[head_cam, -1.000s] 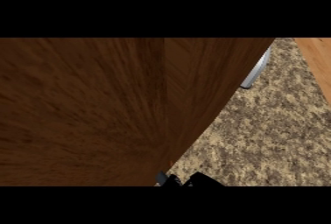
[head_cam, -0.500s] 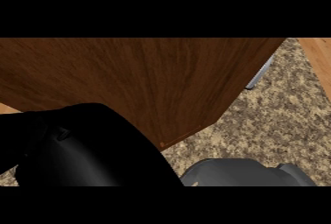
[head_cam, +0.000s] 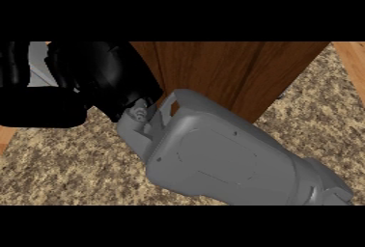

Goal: Pick up the wine, place it into the cabinet and close the cabinet

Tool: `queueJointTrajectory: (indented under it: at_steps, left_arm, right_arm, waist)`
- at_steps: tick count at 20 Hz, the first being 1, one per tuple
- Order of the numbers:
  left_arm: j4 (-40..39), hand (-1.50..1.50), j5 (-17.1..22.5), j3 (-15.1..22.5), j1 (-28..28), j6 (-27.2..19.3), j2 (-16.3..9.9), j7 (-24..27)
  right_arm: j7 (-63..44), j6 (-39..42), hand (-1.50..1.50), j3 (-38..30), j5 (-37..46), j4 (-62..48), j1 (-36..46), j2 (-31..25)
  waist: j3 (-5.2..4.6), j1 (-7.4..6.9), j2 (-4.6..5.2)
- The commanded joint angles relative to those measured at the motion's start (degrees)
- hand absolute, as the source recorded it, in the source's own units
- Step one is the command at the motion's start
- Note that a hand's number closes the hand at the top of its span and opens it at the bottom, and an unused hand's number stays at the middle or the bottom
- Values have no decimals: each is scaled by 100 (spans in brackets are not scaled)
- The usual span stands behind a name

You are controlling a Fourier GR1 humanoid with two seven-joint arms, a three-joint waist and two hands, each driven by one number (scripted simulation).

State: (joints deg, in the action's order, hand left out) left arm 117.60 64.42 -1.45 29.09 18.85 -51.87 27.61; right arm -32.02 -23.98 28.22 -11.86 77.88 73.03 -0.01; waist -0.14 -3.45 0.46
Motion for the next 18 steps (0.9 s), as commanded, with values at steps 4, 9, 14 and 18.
queueJointTrajectory:
  at_steps: [4, 9, 14, 18]
  left_arm:
    - [-276, 150, 338, -469, -23, 335, -124, -259]
    - [-187, 150, 317, -541, -49, 327, -53, -255]
    - [-128, 150, 383, -613, -163, 77, -39, -315]
    - [-31, 150, 369, -455, -194, 56, -30, -402]
  right_arm:
    - [1353, -64, 150, -304, -251, -1896, 156, 1]
    - [1643, 360, 150, -506, -106, -2644, 43, -132]
    - [2008, 587, 150, -568, -81, -2770, -115, -474]
    - [2281, 528, 150, -469, 97, -2883, -332, -564]
  waist:
    - [4, 18, 28]
    - [4, 32, 47]
    - [5, 33, 78]
    - [1, 49, 133]
